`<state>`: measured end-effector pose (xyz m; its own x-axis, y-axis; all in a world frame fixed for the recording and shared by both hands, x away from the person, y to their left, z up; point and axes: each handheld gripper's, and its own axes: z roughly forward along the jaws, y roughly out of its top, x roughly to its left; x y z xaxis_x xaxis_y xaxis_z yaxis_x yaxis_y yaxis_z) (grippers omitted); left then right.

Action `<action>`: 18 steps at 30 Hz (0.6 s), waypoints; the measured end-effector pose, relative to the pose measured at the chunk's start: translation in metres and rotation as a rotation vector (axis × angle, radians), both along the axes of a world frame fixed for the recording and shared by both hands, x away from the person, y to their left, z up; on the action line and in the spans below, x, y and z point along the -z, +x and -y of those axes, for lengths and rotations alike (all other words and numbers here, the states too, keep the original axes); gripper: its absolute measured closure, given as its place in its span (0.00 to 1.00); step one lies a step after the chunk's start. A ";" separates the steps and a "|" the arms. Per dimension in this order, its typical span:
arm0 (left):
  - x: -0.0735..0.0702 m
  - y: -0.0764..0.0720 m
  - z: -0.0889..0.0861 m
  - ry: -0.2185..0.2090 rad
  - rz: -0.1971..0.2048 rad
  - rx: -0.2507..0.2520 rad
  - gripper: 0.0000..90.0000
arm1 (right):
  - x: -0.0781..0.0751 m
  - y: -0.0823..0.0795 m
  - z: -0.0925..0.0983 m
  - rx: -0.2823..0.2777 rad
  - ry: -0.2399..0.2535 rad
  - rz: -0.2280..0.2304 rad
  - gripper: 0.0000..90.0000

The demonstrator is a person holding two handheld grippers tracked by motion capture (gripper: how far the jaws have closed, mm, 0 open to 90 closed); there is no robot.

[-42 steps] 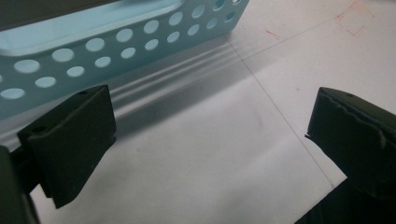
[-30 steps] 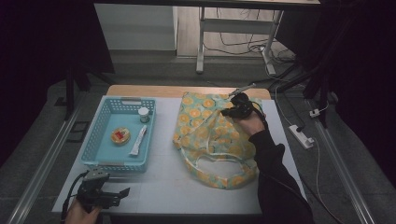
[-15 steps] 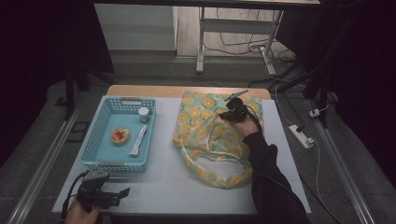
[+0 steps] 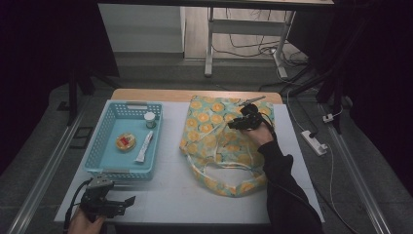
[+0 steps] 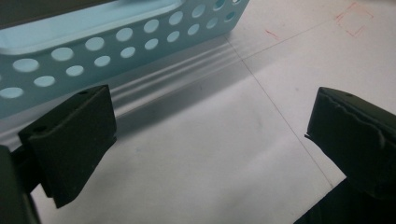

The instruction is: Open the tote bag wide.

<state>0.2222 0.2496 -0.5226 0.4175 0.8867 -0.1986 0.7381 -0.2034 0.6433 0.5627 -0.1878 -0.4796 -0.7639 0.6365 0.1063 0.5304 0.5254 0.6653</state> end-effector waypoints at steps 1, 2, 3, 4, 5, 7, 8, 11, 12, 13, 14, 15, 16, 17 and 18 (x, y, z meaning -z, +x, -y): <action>0.000 0.000 0.000 0.000 0.000 0.000 0.02 | 0.000 0.000 0.000 0.000 0.000 0.000 0.57; 0.000 0.000 0.000 0.001 0.000 0.000 0.02 | -0.004 -0.004 0.003 0.001 -0.004 0.009 0.49; 0.000 0.000 0.000 0.001 0.000 0.000 0.02 | -0.007 -0.006 0.004 0.000 0.000 0.011 0.45; 0.000 0.000 0.000 0.001 0.000 0.000 0.02 | -0.008 -0.008 0.005 0.002 0.003 0.012 0.41; 0.000 0.000 0.000 0.001 -0.001 -0.001 0.02 | -0.011 -0.010 0.007 0.006 0.003 0.013 0.37; 0.000 0.000 0.000 0.001 -0.001 -0.001 0.02 | -0.015 -0.014 0.009 0.005 0.002 0.018 0.31; 0.000 0.000 0.000 0.002 -0.001 -0.001 0.02 | -0.017 -0.017 0.010 0.003 0.004 0.023 0.28; 0.000 0.000 0.000 0.003 -0.002 -0.002 0.02 | -0.022 -0.022 0.012 -0.002 0.003 0.035 0.24; 0.000 0.000 0.000 0.003 -0.002 -0.002 0.02 | -0.025 -0.025 0.012 -0.011 0.007 0.036 0.22; 0.000 0.000 0.000 0.003 -0.002 -0.002 0.02 | -0.027 -0.028 0.012 -0.015 0.006 0.034 0.19; 0.000 0.000 0.000 0.003 -0.002 -0.003 0.02 | -0.028 -0.032 0.012 -0.023 0.002 0.041 0.17; 0.000 0.000 0.000 0.004 -0.002 -0.003 0.02 | -0.031 -0.039 0.011 -0.040 -0.003 0.040 0.12; 0.000 0.000 0.000 0.004 -0.001 -0.003 0.02 | -0.031 -0.043 0.011 -0.049 -0.008 0.035 0.09; 0.000 0.000 0.000 0.004 -0.002 -0.003 0.02 | -0.031 -0.043 0.011 -0.049 -0.008 0.035 0.09; 0.000 0.000 0.000 0.004 -0.002 -0.003 0.02 | -0.031 -0.047 0.010 -0.059 -0.013 0.038 0.08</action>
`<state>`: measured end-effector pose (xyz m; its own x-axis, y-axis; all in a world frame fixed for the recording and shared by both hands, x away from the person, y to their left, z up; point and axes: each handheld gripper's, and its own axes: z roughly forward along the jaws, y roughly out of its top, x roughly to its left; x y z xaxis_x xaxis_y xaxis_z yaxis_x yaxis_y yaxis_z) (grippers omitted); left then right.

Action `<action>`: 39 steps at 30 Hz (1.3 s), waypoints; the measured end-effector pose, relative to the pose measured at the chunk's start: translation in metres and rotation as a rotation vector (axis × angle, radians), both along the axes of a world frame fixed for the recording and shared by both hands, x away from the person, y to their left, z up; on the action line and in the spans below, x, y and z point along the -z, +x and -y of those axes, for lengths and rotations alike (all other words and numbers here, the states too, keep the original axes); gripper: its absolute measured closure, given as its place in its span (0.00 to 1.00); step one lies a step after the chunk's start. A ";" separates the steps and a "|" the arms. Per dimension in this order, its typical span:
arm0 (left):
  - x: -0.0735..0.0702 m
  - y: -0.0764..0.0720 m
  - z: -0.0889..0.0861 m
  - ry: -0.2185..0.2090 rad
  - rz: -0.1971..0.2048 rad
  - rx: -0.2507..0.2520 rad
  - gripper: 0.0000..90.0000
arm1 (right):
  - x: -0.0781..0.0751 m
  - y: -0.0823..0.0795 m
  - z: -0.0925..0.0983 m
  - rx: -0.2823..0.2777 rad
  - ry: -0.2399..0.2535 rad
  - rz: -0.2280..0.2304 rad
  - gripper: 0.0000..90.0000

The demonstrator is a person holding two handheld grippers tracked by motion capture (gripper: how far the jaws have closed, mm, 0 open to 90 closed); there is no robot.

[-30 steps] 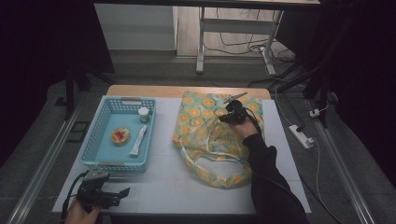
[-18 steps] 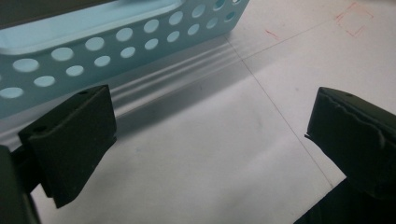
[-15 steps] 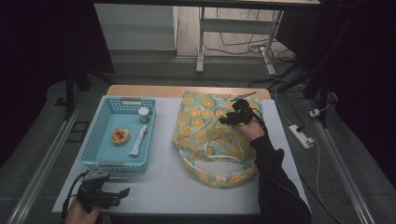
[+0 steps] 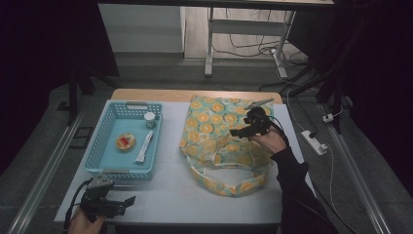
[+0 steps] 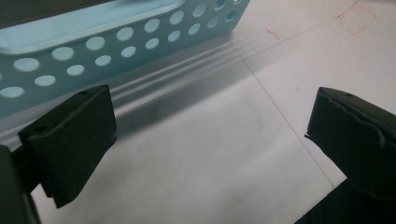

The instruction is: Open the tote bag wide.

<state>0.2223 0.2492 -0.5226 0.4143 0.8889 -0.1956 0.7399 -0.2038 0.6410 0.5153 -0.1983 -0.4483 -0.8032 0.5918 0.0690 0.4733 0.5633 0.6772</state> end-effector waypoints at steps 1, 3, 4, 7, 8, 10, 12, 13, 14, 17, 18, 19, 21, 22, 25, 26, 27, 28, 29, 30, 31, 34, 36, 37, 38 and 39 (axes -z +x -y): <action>0.000 0.000 0.000 0.000 0.000 0.000 0.02 | 0.000 -0.004 0.000 -0.006 -0.005 -0.003 0.06; 0.000 0.000 0.000 0.001 0.000 -0.001 0.02 | 0.002 -0.013 -0.001 -0.019 -0.004 -0.010 0.04; 0.000 0.000 0.000 0.001 0.000 -0.001 0.02 | 0.004 -0.020 -0.002 -0.029 -0.003 -0.017 0.02; 0.000 0.000 0.000 0.001 -0.001 -0.001 0.02 | 0.007 -0.030 -0.003 -0.049 -0.015 -0.024 0.01; 0.000 0.000 0.000 0.001 -0.001 -0.001 0.02 | 0.009 -0.034 -0.004 -0.060 -0.016 -0.027 0.01; 0.000 0.000 0.000 0.001 -0.001 -0.001 0.02 | 0.012 -0.041 -0.005 -0.078 -0.018 -0.033 0.01; 0.000 0.000 0.000 0.002 -0.001 -0.001 0.02 | 0.018 -0.050 -0.009 -0.105 -0.028 -0.036 0.01; 0.000 0.000 0.000 0.002 -0.001 -0.001 0.02 | 0.018 -0.050 -0.009 -0.105 -0.028 -0.036 0.01; 0.000 0.000 0.000 0.002 0.000 -0.001 0.02 | 0.024 -0.055 -0.010 -0.121 -0.042 -0.037 0.01; 0.000 0.000 0.000 0.001 0.000 -0.001 0.02 | 0.031 -0.057 -0.011 -0.130 -0.066 -0.035 0.01; 0.000 0.000 0.000 0.002 0.000 -0.001 0.02 | 0.039 -0.058 -0.012 -0.139 -0.102 -0.032 0.03; 0.000 0.000 0.000 0.002 0.000 -0.001 0.02 | 0.043 -0.058 -0.012 -0.147 -0.114 -0.030 0.05; 0.000 0.000 0.000 0.002 0.000 -0.001 0.02 | 0.049 -0.059 -0.012 -0.159 -0.126 -0.030 0.08; 0.000 0.000 0.000 0.003 0.000 -0.001 0.02 | 0.052 -0.059 -0.012 -0.164 -0.132 -0.038 0.10; 0.000 0.000 0.000 0.002 0.001 -0.001 0.02 | 0.059 -0.060 -0.013 -0.173 -0.155 -0.035 0.18; 0.000 0.000 0.000 0.002 0.001 -0.001 0.02 | 0.061 -0.061 -0.013 -0.179 -0.164 -0.031 0.20; 0.000 0.000 0.000 0.002 0.001 0.000 0.02 | 0.062 -0.061 -0.013 -0.180 -0.174 -0.027 0.24; 0.000 0.000 0.000 0.002 0.001 0.000 0.02 | 0.062 -0.061 -0.013 -0.180 -0.174 -0.027 0.24; 0.000 0.000 0.000 0.002 0.001 0.000 0.02 | 0.065 -0.063 -0.012 -0.192 -0.204 -0.021 0.33; 0.000 0.000 0.000 0.002 0.001 0.000 0.02 | 0.065 -0.064 -0.012 -0.198 -0.199 -0.015 0.37; 0.000 0.000 0.000 0.002 0.001 0.000 0.02 | 0.065 -0.064 -0.011 -0.201 -0.191 -0.014 0.43; 0.000 0.000 0.000 0.003 0.000 0.000 0.02 | 0.063 -0.065 -0.010 -0.218 -0.198 -0.004 0.58; 0.000 0.000 0.000 0.004 0.000 0.000 0.02 | 0.062 -0.065 -0.010 -0.220 -0.187 -0.010 0.68; 0.000 0.000 0.000 0.004 0.000 0.000 0.02 | 0.062 -0.066 -0.010 -0.223 -0.186 -0.011 0.72; 0.000 0.000 0.000 0.003 0.000 0.000 0.02 | 0.062 -0.065 -0.010 -0.224 -0.186 -0.011 0.76; 0.000 0.000 0.000 0.004 0.000 0.000 0.02 | 0.062 -0.066 -0.010 -0.224 -0.187 -0.010 0.80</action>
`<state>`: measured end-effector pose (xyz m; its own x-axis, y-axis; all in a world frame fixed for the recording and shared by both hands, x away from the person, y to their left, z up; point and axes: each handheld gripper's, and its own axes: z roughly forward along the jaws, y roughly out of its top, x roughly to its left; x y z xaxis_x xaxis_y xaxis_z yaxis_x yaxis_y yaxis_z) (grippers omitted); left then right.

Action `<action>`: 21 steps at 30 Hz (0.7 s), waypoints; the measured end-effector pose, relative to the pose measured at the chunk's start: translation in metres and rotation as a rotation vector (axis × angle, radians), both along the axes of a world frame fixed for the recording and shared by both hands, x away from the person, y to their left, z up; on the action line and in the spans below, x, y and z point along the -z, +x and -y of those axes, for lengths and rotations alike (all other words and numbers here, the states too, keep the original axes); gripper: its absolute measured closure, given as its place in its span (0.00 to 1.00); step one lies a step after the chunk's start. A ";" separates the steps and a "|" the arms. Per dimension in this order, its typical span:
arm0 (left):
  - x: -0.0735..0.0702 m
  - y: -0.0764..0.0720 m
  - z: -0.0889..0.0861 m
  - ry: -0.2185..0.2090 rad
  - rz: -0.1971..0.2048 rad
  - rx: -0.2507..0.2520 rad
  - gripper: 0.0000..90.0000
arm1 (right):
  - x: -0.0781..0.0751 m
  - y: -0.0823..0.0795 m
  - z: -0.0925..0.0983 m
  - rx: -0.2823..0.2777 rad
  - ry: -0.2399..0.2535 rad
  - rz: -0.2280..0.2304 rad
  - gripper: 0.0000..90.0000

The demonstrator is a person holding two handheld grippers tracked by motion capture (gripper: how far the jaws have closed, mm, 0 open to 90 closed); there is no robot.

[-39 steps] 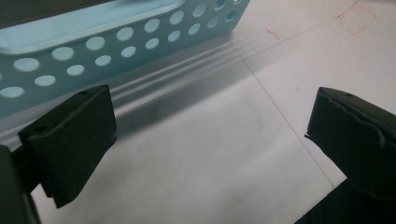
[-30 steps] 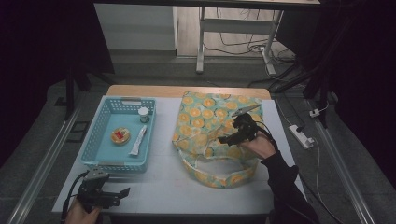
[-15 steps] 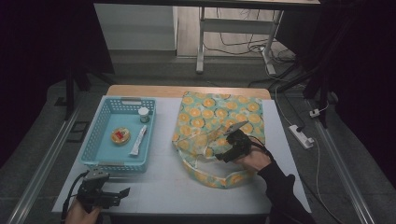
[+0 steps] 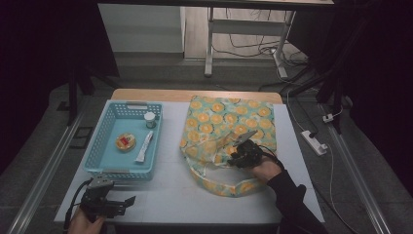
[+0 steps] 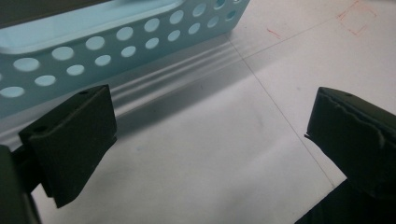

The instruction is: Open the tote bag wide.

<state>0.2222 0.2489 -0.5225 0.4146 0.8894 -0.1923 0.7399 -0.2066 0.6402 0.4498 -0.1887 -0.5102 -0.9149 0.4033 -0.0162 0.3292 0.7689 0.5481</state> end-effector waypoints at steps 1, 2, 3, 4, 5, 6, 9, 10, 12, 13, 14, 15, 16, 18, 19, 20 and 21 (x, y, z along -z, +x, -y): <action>0.000 0.000 0.000 0.000 0.000 0.000 0.02 | 0.000 0.000 0.000 0.000 -0.001 -0.001 0.85; 0.000 0.000 0.000 0.000 0.000 0.000 0.02 | -0.001 0.000 0.000 -0.001 -0.005 -0.004 0.88; 0.000 0.000 0.000 0.000 0.000 0.000 0.02 | -0.001 0.000 0.000 -0.001 -0.005 -0.004 0.88; 0.000 0.000 0.000 -0.001 0.000 -0.001 0.02 | -0.001 0.000 0.000 -0.002 -0.007 -0.006 0.91; 0.000 0.000 0.000 0.000 0.000 0.000 0.02 | -0.001 0.000 0.000 -0.001 -0.008 -0.007 0.94; 0.000 0.000 0.000 0.000 0.000 -0.001 0.02 | -0.002 0.001 0.001 0.003 0.003 -0.015 0.97; 0.000 0.000 0.000 -0.001 -0.001 -0.001 0.02 | -0.006 0.003 0.004 0.015 0.039 -0.027 0.99; 0.000 0.000 0.000 -0.001 -0.001 -0.001 0.02 | -0.006 0.003 0.004 0.015 0.039 -0.027 0.99; 0.000 0.000 0.000 -0.001 0.000 -0.001 0.02 | -0.011 0.003 0.006 0.024 0.073 -0.024 0.99; 0.000 0.000 0.000 0.000 -0.001 -0.001 0.02 | -0.011 0.003 0.006 0.024 0.073 -0.024 0.99; 0.000 0.000 0.000 0.000 -0.001 -0.001 0.02 | -0.014 0.003 0.007 0.020 0.085 -0.015 1.00; 0.000 0.000 0.000 0.000 0.000 -0.001 0.02 | -0.015 0.003 0.007 0.018 0.091 -0.016 1.00; 0.000 0.000 0.000 0.000 -0.001 -0.001 0.02 | -0.016 0.002 0.007 0.017 0.094 -0.014 1.00; 0.000 0.000 0.000 0.000 -0.001 -0.001 0.02 | -0.018 0.001 0.007 0.015 0.106 -0.011 1.00; 0.000 0.000 0.000 0.000 -0.001 -0.001 0.02 | -0.020 0.001 0.007 0.016 0.114 -0.012 1.00; 0.000 0.000 0.000 0.000 -0.001 -0.001 0.02 | -0.021 0.001 0.007 0.019 0.125 -0.011 1.00; 0.000 0.000 0.000 0.000 -0.001 -0.001 0.02 | -0.023 0.001 0.007 0.022 0.132 -0.010 1.00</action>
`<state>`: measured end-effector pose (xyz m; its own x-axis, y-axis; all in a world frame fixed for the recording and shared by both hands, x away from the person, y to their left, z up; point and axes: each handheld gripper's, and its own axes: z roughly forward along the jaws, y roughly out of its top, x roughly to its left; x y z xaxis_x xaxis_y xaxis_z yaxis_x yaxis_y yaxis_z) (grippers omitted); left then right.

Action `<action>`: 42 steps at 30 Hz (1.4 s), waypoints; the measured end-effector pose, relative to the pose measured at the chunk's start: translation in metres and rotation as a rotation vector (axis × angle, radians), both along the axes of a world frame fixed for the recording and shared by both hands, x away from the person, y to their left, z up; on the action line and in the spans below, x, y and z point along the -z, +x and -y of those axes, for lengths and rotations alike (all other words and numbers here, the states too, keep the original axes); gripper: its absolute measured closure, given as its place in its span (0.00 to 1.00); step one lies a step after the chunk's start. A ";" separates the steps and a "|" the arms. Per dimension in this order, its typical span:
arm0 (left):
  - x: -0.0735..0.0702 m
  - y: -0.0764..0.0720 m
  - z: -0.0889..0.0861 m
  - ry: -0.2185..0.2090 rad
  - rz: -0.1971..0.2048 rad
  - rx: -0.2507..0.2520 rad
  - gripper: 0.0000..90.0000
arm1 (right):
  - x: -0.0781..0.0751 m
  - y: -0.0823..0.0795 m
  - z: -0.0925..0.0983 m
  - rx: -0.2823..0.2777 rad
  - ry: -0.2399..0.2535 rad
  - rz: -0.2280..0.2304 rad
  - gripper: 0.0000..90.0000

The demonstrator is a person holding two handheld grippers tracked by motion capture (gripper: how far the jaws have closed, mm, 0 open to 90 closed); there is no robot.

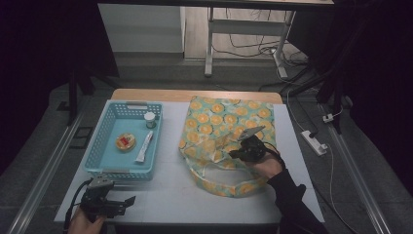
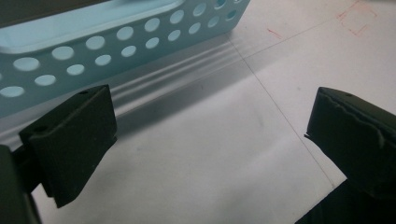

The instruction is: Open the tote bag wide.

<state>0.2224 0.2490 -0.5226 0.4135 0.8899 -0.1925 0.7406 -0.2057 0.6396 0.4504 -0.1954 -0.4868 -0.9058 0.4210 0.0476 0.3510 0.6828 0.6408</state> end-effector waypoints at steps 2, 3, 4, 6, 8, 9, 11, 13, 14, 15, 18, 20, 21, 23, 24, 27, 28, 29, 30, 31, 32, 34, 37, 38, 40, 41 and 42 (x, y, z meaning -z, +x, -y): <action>0.000 0.000 0.000 0.000 0.000 0.000 0.02 | -0.004 -0.001 0.000 0.003 0.025 0.009 1.00; 0.000 0.000 0.000 0.000 0.000 0.000 0.02 | -0.004 -0.001 0.000 0.003 0.025 0.009 1.00; 0.000 0.000 0.000 0.000 0.000 0.000 0.02 | -0.009 -0.003 -0.001 0.004 0.042 0.015 1.00; 0.000 0.000 0.000 0.000 0.000 0.000 0.02 | -0.012 -0.004 -0.002 0.006 0.059 0.022 1.00; 0.000 0.000 0.000 0.000 0.000 0.000 0.02 | -0.016 -0.005 -0.002 0.007 0.070 0.021 1.00; 0.000 0.000 0.000 0.000 0.000 -0.001 0.02 | -0.017 -0.005 -0.002 0.007 0.074 0.024 1.00; 0.000 0.000 0.000 0.000 0.000 0.000 0.02 | -0.019 -0.006 -0.003 0.011 0.086 0.020 1.00; 0.000 0.000 0.000 0.000 0.000 0.000 0.02 | -0.022 -0.007 -0.003 0.016 0.100 0.016 1.00; 0.000 0.000 0.000 0.000 0.000 0.000 0.02 | -0.024 -0.007 -0.003 0.019 0.106 0.016 1.00; 0.000 0.000 0.000 0.000 0.000 0.000 0.02 | -0.025 -0.007 -0.003 0.021 0.109 0.017 1.00; 0.000 0.000 0.000 0.000 0.000 0.000 0.02 | -0.028 -0.008 -0.004 0.025 0.119 0.016 1.00; 0.000 0.000 0.000 0.000 0.000 -0.001 0.02 | -0.032 -0.008 -0.004 0.027 0.125 0.018 1.00; 0.000 0.000 0.000 -0.001 -0.001 -0.001 0.02 | -0.036 -0.009 -0.006 0.027 0.132 0.021 1.00; 0.000 0.000 0.000 0.000 -0.001 -0.001 0.02 | -0.040 -0.009 -0.007 0.029 0.139 0.024 1.00; 0.000 0.000 0.000 0.000 -0.001 -0.001 0.02 | -0.042 -0.010 -0.008 0.029 0.139 0.026 1.00; 0.000 0.000 0.000 0.000 -0.001 -0.001 0.02 | -0.048 -0.012 -0.013 0.026 0.142 0.030 1.00; 0.000 0.000 0.000 0.000 -0.001 -0.001 0.02 | -0.050 -0.012 -0.014 0.023 0.141 0.033 1.00; 0.000 0.000 0.000 0.000 0.000 -0.001 0.02 | -0.050 -0.012 -0.014 0.023 0.141 0.033 1.00; 0.000 0.000 0.000 -0.001 0.000 -0.002 0.02 | -0.053 -0.013 -0.016 0.020 0.140 0.036 1.00; 0.000 0.000 0.000 -0.001 -0.001 -0.002 0.02 | -0.057 -0.014 -0.019 0.014 0.138 0.036 1.00; 0.000 0.000 0.000 -0.002 -0.001 -0.002 0.02 | -0.059 -0.014 -0.021 0.010 0.135 0.040 1.00; 0.000 0.000 0.000 -0.002 -0.001 -0.003 0.02 | -0.061 -0.015 -0.023 0.008 0.134 0.039 1.00; 0.000 0.000 0.000 -0.004 -0.001 -0.002 0.02 | -0.067 -0.015 -0.027 0.004 0.135 0.040 1.00; 0.000 0.000 0.000 -0.004 -0.001 -0.002 0.02 | -0.068 -0.015 -0.029 0.004 0.135 0.039 1.00; 0.000 0.000 0.000 -0.004 -0.001 -0.002 0.02 | -0.073 -0.015 -0.032 0.000 0.133 0.040 1.00; 0.000 0.000 0.000 -0.004 -0.001 -0.002 0.02 | -0.074 -0.015 -0.033 0.000 0.134 0.039 1.00; 0.000 0.000 0.000 -0.004 -0.001 -0.002 0.02 | -0.074 -0.015 -0.033 0.000 0.134 0.039 1.00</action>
<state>0.2225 0.2494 -0.5227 0.4114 0.8900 -0.1965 0.7416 -0.2015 0.6399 0.4356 -0.1625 -0.4126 -0.9081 0.4132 0.0685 0.3243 0.5903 0.7391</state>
